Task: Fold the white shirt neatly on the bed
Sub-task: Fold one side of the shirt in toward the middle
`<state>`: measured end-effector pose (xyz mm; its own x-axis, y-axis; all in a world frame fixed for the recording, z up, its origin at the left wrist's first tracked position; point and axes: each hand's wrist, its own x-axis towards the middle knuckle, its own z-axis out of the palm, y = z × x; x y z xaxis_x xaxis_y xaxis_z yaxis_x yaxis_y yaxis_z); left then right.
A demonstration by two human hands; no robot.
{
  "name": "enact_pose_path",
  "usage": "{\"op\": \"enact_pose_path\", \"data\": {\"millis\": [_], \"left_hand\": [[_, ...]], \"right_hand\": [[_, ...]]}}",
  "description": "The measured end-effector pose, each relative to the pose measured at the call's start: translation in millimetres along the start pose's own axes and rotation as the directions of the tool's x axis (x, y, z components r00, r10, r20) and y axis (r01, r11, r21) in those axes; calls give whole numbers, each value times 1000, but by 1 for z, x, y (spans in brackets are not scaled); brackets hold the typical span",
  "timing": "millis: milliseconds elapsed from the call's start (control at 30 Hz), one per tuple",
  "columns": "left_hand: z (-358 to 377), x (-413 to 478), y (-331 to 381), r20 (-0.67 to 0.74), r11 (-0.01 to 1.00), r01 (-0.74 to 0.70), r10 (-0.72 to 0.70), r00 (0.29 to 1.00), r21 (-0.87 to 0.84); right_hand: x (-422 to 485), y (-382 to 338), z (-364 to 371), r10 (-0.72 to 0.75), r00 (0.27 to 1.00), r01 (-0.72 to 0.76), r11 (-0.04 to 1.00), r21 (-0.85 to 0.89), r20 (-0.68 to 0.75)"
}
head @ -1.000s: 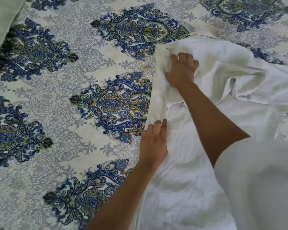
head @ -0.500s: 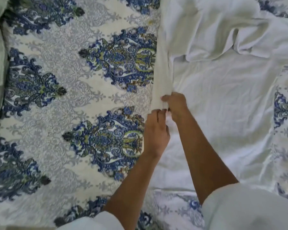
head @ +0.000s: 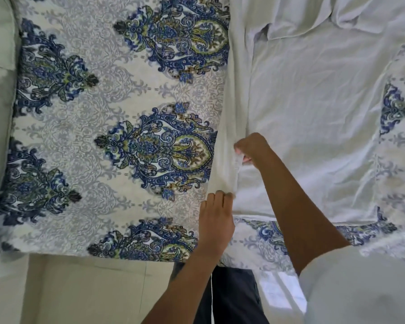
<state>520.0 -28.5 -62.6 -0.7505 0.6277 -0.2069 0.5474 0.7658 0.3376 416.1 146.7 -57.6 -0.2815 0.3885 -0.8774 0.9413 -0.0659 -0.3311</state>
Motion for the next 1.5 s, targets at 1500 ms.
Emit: {"op": "enact_pose_path", "data": {"millis": [1500], "left_hand": [[18,-18,-11,22,894,279,-290,957,-352]], "right_hand": [[-69,155,31,-30,999,9,697,717,17]]}}
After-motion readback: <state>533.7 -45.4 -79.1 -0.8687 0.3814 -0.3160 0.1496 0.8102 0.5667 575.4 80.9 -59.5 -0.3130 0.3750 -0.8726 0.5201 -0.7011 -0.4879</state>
